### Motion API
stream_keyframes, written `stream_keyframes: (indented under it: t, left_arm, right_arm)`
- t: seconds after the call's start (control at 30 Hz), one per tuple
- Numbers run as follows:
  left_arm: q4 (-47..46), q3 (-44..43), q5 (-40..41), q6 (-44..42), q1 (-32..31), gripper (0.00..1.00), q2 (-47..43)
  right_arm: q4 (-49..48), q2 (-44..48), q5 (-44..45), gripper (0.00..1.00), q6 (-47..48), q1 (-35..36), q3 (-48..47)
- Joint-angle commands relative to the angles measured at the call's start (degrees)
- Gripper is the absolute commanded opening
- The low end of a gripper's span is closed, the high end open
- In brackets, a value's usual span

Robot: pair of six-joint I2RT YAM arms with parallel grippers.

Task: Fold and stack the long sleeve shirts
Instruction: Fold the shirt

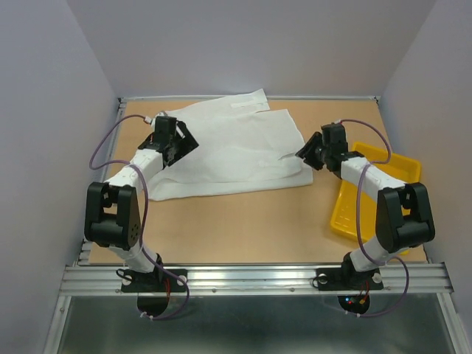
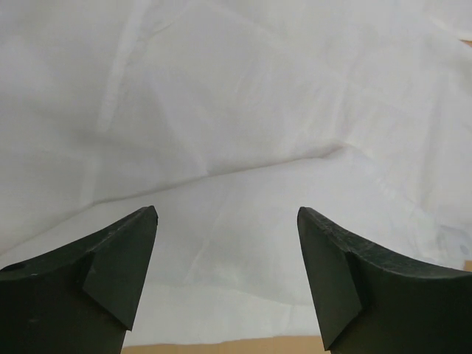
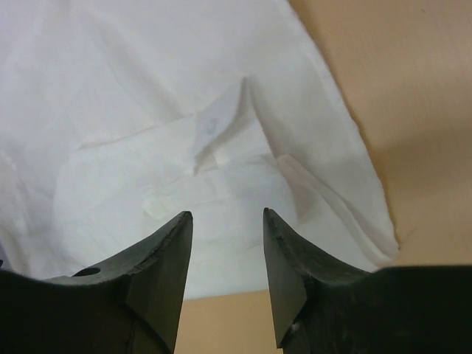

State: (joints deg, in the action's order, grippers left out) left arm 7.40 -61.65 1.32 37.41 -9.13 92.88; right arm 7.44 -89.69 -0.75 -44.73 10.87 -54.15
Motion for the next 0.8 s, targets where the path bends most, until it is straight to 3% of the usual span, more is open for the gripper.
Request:
stream_keyframes:
  t: [0.0,0.2,0.4,0.63,0.77]
  left_arm:
    - [0.07,-5.06,-2.99,-2.69,-4.40,0.89,-3.68]
    - [-7.03,-6.64,-7.03,-1.20,-9.76,0.86,2.82]
    - [-12.92,-7.70,-9.32,0.38,-10.30,0.82,12.23]
    - [-14.08,-5.51,-6.07,-0.05,-10.12,0.82,14.35]
    - [-13.55,-4.10,-5.46,0.12,-9.68,0.82,10.50]
  right_arm:
    - [-3.82,0.15,-8.18,0.49,3.07,1.43,-8.59]
    - [-16.13,-7.33,-16.81,0.47,-1.49,4.15,-11.59]
    - [-26.94,-17.44,-17.28,0.45,-5.19,4.42,-11.86]
    - [-28.36,-22.19,-13.93,0.44,-4.05,2.75,-7.20]
    - [-28.36,-19.92,-12.96,0.43,-2.12,0.82,-4.04]
